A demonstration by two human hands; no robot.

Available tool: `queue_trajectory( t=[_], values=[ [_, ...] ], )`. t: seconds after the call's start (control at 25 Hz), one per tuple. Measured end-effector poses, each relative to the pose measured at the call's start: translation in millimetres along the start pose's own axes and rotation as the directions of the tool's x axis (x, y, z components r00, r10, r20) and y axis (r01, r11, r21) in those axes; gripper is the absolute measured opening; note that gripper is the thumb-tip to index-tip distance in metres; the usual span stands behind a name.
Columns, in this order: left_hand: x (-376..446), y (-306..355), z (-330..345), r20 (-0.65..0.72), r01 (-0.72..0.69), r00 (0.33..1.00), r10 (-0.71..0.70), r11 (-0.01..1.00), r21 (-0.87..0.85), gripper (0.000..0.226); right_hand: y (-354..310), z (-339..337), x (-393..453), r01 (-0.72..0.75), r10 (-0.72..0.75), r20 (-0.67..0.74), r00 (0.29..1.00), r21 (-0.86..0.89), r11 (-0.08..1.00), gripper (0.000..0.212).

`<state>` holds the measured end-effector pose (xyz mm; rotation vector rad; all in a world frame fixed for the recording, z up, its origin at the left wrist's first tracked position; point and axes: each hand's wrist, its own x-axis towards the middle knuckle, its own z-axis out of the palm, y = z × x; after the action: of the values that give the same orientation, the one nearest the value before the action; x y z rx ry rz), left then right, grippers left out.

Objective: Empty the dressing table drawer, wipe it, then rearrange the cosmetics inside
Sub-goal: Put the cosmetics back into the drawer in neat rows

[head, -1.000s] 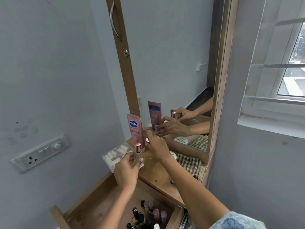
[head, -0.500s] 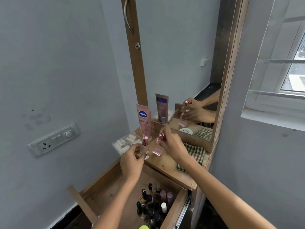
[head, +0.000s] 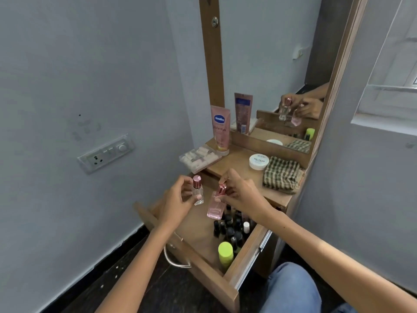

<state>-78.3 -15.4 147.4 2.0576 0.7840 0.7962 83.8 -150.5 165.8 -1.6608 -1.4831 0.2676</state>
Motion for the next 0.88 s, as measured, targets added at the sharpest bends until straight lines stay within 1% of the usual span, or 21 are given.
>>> queue_trajectory(
  t=[0.12, 0.2, 0.36, 0.52, 0.64, 0.76, 0.88],
  values=[
    [-9, -5, -7, 0.039, 0.01, 0.999, -0.011, 0.999, 0.042, 0.038, -1, 18, -7, 0.099, -0.092, 0.128, 0.988, -0.053, 0.994, 0.04],
    [-13, -6, -10, 0.061, 0.014, 0.998, -0.019, 0.997, 0.081, 0.038, 1, 26, -8, 0.137, -0.114, 0.219, 0.969, -0.093, 0.986, 0.042],
    [-16, -8, -14, 0.074, 0.041, 0.996, -0.05, 0.993, 0.115, 0.038, 9, 41, -12, 0.157, -0.066, 0.388, 0.919, -0.207, 0.966, 0.039],
    [-16, -13, -14, 0.104, 0.051, 0.992, -0.064, 0.99, 0.128, 0.037, 15, 51, -11, 0.183, -0.023, 0.504, 0.864, -0.269, 0.946, 0.044],
    [-16, -17, -14, 0.114, 0.058, 0.991, -0.075, 0.988, 0.144, 0.037, 15, 58, -8, 0.232, -0.025, 0.593, 0.804, -0.275, 0.933, 0.043],
    [-16, -22, -15, 0.112, 0.067, 0.99, -0.084, 0.987, 0.148, 0.038, 14, 61, -4, 0.211, 0.019, 0.652, 0.758, -0.273, 0.939, 0.044],
    [-14, -24, -16, 0.113, 0.067, 0.99, -0.087, 0.983, 0.171, 0.039, 14, 58, 0, 0.204, 0.035, 0.683, 0.729, -0.266, 0.942, 0.043]
  ],
)
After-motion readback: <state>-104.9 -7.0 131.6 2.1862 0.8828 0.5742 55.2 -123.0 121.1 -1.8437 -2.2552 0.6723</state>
